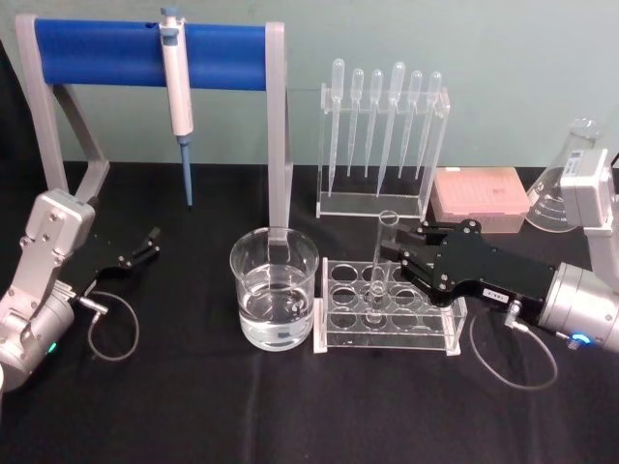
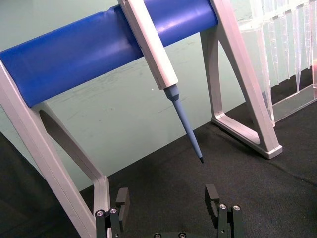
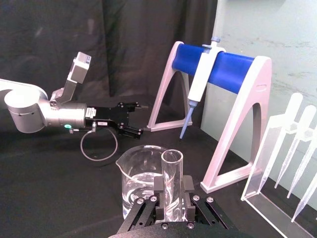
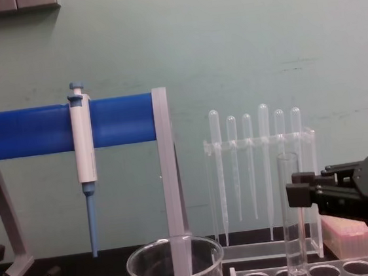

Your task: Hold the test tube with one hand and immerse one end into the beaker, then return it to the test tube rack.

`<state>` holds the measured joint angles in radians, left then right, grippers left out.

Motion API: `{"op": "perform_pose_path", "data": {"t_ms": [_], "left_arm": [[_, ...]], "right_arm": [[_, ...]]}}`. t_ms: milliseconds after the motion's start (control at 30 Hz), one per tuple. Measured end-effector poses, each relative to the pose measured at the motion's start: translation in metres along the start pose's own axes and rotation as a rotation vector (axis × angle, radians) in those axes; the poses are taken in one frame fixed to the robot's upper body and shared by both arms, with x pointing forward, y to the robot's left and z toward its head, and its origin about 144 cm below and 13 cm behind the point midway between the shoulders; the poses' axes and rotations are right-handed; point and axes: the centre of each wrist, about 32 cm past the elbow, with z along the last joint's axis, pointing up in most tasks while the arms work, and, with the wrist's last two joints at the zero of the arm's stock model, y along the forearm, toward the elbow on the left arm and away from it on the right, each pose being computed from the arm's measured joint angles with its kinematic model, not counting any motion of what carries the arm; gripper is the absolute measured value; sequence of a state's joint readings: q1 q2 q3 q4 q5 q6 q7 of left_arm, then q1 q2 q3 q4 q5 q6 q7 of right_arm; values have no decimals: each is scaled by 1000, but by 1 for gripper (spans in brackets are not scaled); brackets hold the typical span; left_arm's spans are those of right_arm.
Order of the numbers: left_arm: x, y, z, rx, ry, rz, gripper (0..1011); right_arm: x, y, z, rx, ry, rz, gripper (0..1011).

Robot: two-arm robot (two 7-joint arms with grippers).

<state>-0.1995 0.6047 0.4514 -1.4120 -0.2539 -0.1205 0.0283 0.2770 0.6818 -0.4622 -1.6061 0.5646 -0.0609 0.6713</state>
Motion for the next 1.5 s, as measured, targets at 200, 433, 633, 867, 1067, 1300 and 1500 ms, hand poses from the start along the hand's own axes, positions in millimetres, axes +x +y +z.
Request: {"op": "perform_pose_path", "data": {"t_ms": [200,433,633,867,1067,1300,1500], "left_arm": [[0,0,0,0,0,0,1000],[0,0,0,0,0,0,1000],[0,0,0,0,0,0,1000],[0,0,0,0,0,0,1000],[0,0,0,0,0,0,1000],[0,0,0,0,0,0,1000],[0,0,0,0,0,0,1000]], "right_arm": [[-2,-1,-6,9,-8,-10,226],[-5,-1,-13,13,-6,-15,226],[-8,0,-17,15,-12,-8,226],[-10,0,-21,19,-16,-10,226],[-10,0,-22,22,-19,-16,226],[-10,0,-22,22,-19,-15,241],[-10,0,-22,21,-19,-14,377]]}}
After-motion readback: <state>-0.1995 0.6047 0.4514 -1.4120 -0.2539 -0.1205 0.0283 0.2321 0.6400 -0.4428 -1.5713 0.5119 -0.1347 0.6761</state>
